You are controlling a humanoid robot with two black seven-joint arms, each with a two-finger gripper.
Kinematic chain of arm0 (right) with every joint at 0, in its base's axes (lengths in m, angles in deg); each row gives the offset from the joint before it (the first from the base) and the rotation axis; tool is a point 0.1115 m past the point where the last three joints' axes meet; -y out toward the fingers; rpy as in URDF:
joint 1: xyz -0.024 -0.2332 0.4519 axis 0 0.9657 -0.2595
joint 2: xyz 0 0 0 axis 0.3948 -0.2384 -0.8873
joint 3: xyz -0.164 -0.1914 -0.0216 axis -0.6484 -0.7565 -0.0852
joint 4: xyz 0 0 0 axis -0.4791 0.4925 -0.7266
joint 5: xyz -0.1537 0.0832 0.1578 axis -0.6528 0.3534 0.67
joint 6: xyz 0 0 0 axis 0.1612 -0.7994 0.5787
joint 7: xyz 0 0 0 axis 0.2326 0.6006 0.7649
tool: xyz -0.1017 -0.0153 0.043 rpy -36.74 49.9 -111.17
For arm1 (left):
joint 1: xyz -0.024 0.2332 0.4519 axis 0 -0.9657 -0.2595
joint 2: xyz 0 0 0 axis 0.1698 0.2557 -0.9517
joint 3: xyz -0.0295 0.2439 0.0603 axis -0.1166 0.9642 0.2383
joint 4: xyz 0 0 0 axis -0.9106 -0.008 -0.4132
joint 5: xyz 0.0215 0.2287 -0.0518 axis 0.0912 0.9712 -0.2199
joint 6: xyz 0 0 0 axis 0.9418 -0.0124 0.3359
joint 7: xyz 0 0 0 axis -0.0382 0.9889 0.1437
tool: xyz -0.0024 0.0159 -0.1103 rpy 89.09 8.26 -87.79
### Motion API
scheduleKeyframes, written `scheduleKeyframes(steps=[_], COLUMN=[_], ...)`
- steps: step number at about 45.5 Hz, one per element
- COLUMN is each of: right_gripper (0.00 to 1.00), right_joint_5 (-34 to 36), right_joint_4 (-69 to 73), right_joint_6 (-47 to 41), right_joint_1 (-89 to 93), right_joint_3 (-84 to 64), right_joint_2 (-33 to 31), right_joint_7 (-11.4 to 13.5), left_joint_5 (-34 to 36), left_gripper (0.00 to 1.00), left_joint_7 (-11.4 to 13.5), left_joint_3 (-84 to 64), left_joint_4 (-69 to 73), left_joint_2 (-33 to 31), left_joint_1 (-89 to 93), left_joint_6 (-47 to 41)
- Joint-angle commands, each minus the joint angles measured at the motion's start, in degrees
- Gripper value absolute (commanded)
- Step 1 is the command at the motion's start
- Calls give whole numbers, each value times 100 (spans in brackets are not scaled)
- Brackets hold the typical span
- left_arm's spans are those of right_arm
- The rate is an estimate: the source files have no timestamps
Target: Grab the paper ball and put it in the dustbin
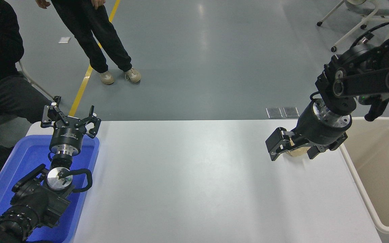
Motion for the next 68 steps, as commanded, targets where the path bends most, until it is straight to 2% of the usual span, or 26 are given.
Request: scheduleKeyframes(steps=[1,24,38,42,49,59,68], right_gripper=[100,100,100,100,100,100,100], right_joint_5=[-8,-96,-237,-298,-975,-1098,-1089], right_joint_4=[-1,-36,-484,-1037,-2188,-3533,-4720], right_joint_6=[0,9,500,755,1010,1669,2785], right_joint_1=[0,150,949,1599,2847,4060,5158], right_joint_3=[11,81,292,652,1530,2269,3025], right_joint_2=[-12,-275,-680,-864,-1268,-1497,-1497], right_joint_7=[-1,-1,-1,8,26,17,-27], left_joint_5=[0,0,0,0,0,0,0], left_gripper=[99,99,99,99,99,99,99], left_joint_7=[0,0,0,0,0,0,0], left_joint_3=[0,0,0,0,0,0,-9], left_joint_4=[6,-3,-3,-3,-3,-3,6], left_joint_2=[0,0,0,0,0,0,0], left_joint_1=[0,0,0,0,0,0,0], left_joint_6=[5,-4,-4,-4,5,5,5])
